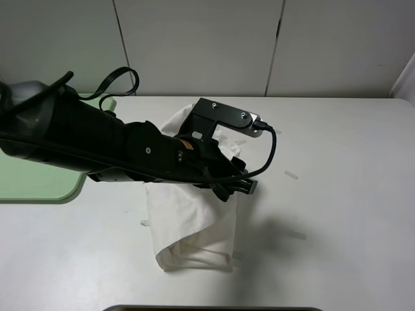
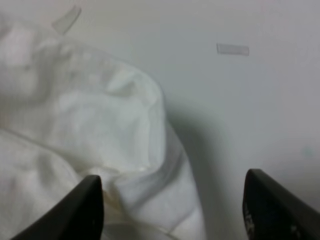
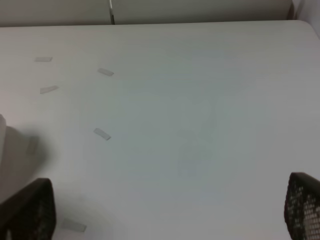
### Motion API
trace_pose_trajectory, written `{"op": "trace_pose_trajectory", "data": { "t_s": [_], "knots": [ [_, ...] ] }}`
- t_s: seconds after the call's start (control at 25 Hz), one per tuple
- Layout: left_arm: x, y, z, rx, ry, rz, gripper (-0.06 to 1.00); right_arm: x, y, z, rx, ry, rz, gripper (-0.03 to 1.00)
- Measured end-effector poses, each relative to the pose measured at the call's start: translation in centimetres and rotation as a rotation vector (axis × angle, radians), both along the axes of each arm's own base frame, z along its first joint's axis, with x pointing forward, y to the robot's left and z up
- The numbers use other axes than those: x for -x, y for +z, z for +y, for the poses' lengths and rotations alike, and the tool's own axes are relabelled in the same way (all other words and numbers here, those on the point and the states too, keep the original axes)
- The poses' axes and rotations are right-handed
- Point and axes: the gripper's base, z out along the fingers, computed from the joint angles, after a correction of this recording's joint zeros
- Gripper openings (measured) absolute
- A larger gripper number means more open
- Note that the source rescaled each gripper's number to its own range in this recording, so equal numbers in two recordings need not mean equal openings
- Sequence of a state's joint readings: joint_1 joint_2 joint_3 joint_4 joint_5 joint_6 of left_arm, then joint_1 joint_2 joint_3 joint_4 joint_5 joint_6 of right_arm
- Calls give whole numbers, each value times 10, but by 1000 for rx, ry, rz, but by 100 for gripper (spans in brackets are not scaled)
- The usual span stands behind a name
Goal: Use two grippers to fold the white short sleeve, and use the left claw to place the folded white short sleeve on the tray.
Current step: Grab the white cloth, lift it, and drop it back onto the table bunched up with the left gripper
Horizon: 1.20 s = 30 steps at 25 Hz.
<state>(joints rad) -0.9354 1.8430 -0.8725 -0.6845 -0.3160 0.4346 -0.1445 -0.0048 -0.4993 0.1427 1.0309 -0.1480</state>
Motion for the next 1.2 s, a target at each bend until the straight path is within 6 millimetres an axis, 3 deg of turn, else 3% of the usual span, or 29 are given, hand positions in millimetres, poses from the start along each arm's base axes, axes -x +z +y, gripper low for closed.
{"op": "trace_pose_trajectory", "data": {
  "t_s": [0.36,0.64,0.76,0.88,0.92,1.04,1.2],
  "knots": [
    [2,3,-5,-46,-132,-111,63,0,0,0,0,0,0,100],
    [-5,49,6,30,-115,-244,65,0,0,0,0,0,0,100],
    [-11,68,17,61,-83,-282,72,0,0,0,0,0,0,100],
    [-19,83,40,82,-18,-304,87,0,0,0,0,0,0,100],
    [-19,83,40,82,-18,-304,87,0,0,0,0,0,0,100],
    [-20,78,69,70,66,-334,95,0,0,0,0,0,0,100],
    [-13,61,105,41,179,-409,96,0,0,0,0,0,0,100]
  ]
}}
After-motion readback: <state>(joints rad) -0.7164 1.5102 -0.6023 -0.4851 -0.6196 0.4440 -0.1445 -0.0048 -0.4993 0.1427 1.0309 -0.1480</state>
